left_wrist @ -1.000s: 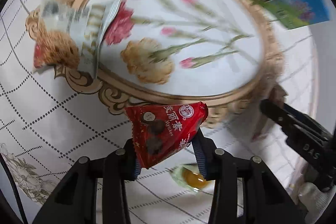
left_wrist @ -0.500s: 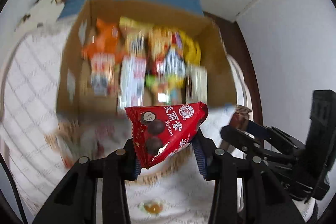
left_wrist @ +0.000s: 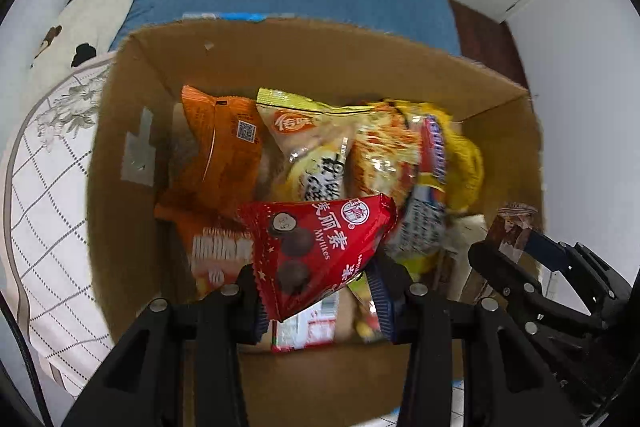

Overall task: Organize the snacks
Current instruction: 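Carry both packets into the box and open both tools, then withdraw both tools from the box toward the last snacks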

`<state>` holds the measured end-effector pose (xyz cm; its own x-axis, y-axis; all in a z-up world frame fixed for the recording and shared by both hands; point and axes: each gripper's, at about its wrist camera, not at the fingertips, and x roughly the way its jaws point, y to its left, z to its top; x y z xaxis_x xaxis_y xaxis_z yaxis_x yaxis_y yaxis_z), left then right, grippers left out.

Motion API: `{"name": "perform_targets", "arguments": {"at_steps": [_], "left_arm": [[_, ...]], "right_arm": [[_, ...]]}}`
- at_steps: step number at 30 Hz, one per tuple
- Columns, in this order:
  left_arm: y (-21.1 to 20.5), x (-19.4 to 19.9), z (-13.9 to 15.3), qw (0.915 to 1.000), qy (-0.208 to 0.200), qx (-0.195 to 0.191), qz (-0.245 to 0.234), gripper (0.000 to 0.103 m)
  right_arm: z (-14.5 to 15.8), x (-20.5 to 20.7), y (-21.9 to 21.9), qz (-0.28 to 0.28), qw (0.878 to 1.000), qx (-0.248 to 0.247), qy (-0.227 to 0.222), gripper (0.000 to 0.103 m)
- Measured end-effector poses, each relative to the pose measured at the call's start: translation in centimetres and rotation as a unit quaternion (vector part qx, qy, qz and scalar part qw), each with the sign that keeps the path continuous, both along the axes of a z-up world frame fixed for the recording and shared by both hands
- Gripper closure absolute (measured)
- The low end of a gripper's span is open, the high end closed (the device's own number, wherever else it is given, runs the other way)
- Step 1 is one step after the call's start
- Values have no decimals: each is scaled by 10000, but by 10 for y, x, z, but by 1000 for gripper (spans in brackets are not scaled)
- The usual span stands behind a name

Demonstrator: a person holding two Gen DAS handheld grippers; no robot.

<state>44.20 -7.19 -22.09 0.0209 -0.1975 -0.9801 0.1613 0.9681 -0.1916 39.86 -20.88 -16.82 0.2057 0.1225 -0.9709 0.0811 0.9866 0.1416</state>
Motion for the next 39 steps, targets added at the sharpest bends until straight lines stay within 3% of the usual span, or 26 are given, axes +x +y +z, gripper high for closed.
{"name": "perform_targets", "arguments": {"at_steps": [3, 4, 5, 6, 7, 14, 20, 27, 32, 34, 39], "left_arm": [[3, 9, -16, 9998, 96, 180, 83, 62], [5, 13, -22, 9996, 86, 253, 112, 58], [6, 16, -25, 9993, 89, 325, 145, 42], [6, 19, -28, 9991, 104, 370, 150, 31], [7, 20, -29, 9991, 94, 379, 162, 16], [6, 18, -24, 9987, -208, 441, 112, 15], [7, -9, -9, 9967, -541, 599, 106, 15], [35, -82, 28, 9934, -926, 399, 545, 15], [59, -170, 50, 9900, -1210, 444, 579, 15], [66, -202, 36, 9912, -1101, 590, 438, 15], [78, -254, -46, 9950, -123, 959, 260, 15]], "right_arm": [[-27, 13, 0, -9, 9996, 14, 276, 44], [-34, 15, 0, -33, 9993, 8, 362, 40], [-39, 18, -1, -40, 9990, -23, 452, 34], [-41, 18, -2, -67, 9988, -60, 482, 19], [-41, 17, -3, -98, 9987, -85, 490, 10], [-40, 11, -15, -310, 9987, -94, 381, 9], [-32, -10, -11, -284, 9991, -158, 271, 9], [4, -65, -1, -298, 9994, -80, -147, 9], [25, -149, 13, -214, 9990, 27, -400, 9], [14, -180, 19, -225, 9993, 112, -265, 9], [-60, -238, 31, -372, 9957, 424, 738, 9]]}}
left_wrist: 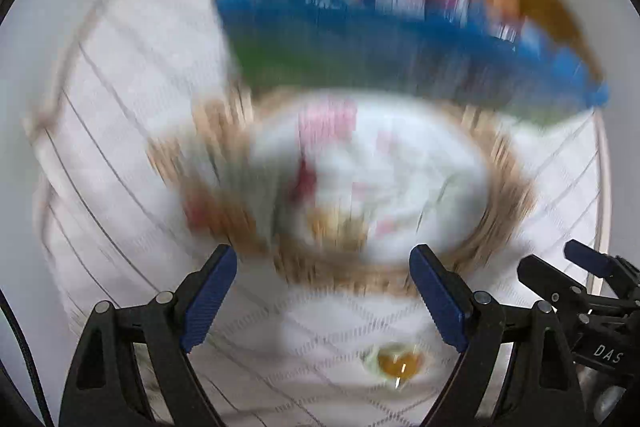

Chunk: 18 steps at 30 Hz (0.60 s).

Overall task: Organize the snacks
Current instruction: 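Withdraw both tools from the box toward the last snacks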

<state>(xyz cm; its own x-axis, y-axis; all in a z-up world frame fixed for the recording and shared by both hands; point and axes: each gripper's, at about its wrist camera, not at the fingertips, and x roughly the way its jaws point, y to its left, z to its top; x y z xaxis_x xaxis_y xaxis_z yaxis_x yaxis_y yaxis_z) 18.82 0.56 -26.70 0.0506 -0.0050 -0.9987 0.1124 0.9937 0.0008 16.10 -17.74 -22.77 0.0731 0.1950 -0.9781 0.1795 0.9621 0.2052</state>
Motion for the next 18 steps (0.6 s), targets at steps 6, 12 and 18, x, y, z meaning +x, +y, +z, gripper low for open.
{"name": "perform_targets", "arguments": {"at_steps": [6, 12, 18], "left_arm": [[4, -31, -48, 9971, 723, 218, -121, 15], [11, -44, -71, 9925, 1163, 332, -190, 15], [17, -61, -95, 9857, 1600, 496, -198, 15]], "right_arm": [[-59, -36, 20, -1, 9959, 461, 776, 9], [-98, -57, 41, 92, 9839, 1020, 1464, 12], [-119, -68, 64, 355, 9761, 1128, 1821, 32]]}}
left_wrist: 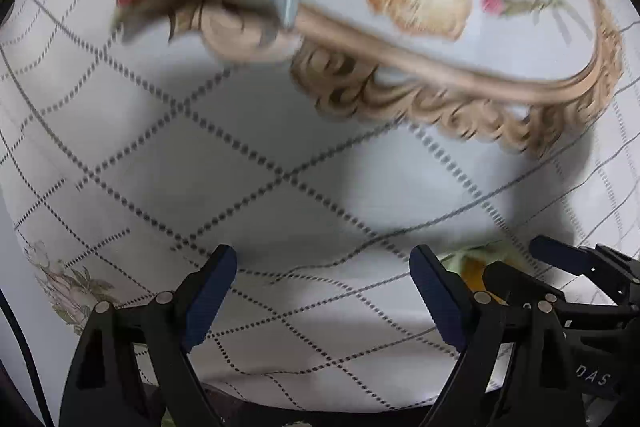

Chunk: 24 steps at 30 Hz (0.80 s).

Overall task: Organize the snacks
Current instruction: 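Withdraw both tools from the box toward the last snacks, then grasp the oat cookie packet with the left tool while the right tool grasps the round yellow cake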

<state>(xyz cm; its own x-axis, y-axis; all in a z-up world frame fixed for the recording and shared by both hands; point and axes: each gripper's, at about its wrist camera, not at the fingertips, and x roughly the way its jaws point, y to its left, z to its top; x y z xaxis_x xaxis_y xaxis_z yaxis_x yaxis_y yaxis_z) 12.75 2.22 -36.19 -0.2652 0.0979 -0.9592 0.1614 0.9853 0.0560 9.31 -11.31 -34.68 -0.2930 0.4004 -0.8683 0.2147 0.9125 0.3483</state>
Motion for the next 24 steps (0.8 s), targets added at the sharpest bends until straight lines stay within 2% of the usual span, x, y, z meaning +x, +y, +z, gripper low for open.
{"name": "perform_targets", "arguments": {"at_steps": [4, 13, 21, 23, 24], "left_arm": [[9, -6, -12, 9998, 166, 60, 100, 15], [17, -14, -28, 9990, 335, 128, 281, 15], [43, -14, -42, 9987, 347, 97, 369, 15], [36, -11, -30, 9988, 309, 107, 358, 15], [36, -10, -27, 9989, 280, 106, 360, 15]], "right_arm": [[-7, -1, 17, 197, 9998, -2, 59, 34], [-17, 4, 44, 864, 9955, -376, -75, 35], [-13, 2, 71, 1760, 9799, -857, -385, 35], [-11, 2, 78, 1978, 9740, -967, -526, 39], [-8, 2, 82, 2022, 9724, -1006, -589, 45]]}}
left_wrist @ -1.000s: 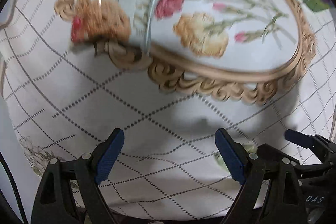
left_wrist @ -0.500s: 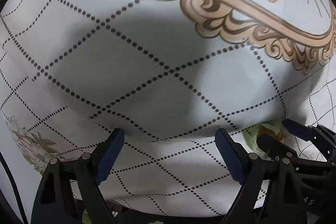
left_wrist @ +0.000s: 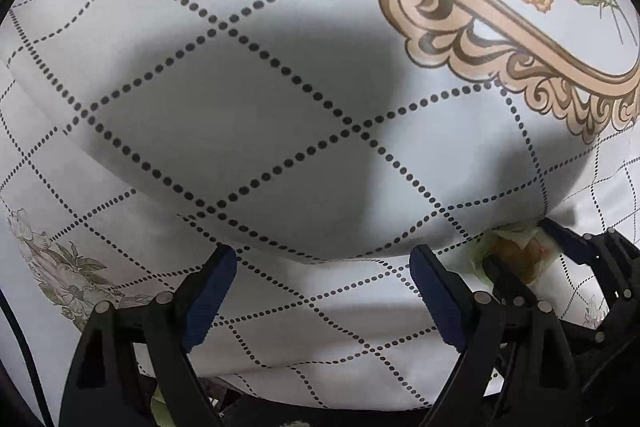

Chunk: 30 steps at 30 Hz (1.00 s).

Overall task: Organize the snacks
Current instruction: 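Grasp the oat cookie packet with the left tool while the right tool grasps the round yellow cake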

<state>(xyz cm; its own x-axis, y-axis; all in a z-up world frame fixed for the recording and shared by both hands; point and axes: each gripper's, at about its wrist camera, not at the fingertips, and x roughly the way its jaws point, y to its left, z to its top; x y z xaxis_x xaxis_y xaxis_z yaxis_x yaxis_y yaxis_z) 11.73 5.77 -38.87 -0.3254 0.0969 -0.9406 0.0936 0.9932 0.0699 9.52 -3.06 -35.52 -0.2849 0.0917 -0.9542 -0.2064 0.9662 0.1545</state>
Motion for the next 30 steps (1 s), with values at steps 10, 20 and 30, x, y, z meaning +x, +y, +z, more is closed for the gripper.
{"name": "perform_targets", "arguments": {"at_steps": [10, 20, 30], "left_arm": [[22, 37, 74, 9921, -797, -368, 892, 15], [51, 117, 86, 9512, -796, -1283, 2690, 15], [68, 142, 47, 9262, -890, -1239, 3447, 29]], "right_arm": [[37, 29, -27, -295, 9988, 205, -320, 50], [59, 120, -40, -635, 9966, 367, -362, 63], [78, 137, -128, -1331, 9886, 702, -58, 47]]}}
